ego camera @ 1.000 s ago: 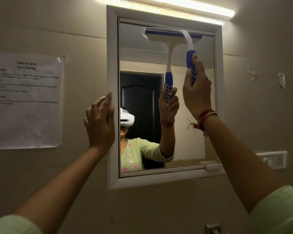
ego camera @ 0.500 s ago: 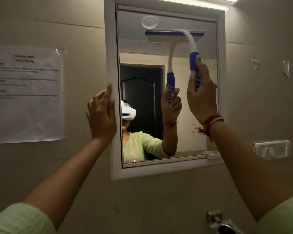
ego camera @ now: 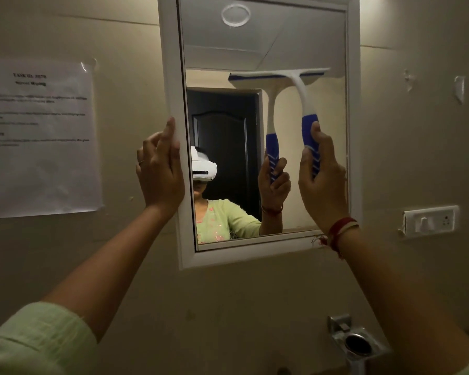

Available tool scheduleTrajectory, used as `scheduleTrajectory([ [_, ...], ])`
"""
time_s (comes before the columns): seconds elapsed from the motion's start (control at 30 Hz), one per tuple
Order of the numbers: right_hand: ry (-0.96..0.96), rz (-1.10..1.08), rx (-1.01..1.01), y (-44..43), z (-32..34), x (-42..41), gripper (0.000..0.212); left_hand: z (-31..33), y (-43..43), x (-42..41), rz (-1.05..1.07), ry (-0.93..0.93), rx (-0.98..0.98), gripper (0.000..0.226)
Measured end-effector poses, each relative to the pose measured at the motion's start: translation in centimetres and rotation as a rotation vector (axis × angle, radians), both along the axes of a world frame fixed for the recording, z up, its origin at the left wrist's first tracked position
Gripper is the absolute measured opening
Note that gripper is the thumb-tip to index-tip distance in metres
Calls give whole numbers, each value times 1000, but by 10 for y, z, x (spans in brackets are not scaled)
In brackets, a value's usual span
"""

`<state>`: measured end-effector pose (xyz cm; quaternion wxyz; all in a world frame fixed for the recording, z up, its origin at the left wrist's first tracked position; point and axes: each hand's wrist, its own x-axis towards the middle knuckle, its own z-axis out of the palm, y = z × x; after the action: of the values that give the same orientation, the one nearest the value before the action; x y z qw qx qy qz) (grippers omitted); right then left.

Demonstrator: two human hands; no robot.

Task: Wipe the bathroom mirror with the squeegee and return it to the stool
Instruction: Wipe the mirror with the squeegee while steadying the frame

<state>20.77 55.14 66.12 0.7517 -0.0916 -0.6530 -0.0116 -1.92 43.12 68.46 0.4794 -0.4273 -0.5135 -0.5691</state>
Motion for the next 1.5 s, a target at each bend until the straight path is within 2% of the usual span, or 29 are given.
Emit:
scheduleTrajectory([
  [0.8, -56, 175, -235, -15, -147, -4, 39, -1, 3, -4, -57, -16, -8, 41],
  [1.23, -78, 167, -357, -30, -228, 1, 49, 0, 3, -3, -11, -41, -3, 40],
  [1.4, -116, 165, -411, -37, -249, 5, 42, 0, 1, -2, 19, -70, -13, 39],
  [1.5, -122, 154, -432, -42, -258, 8, 45, 1, 0, 0, 28, -75, -16, 39],
])
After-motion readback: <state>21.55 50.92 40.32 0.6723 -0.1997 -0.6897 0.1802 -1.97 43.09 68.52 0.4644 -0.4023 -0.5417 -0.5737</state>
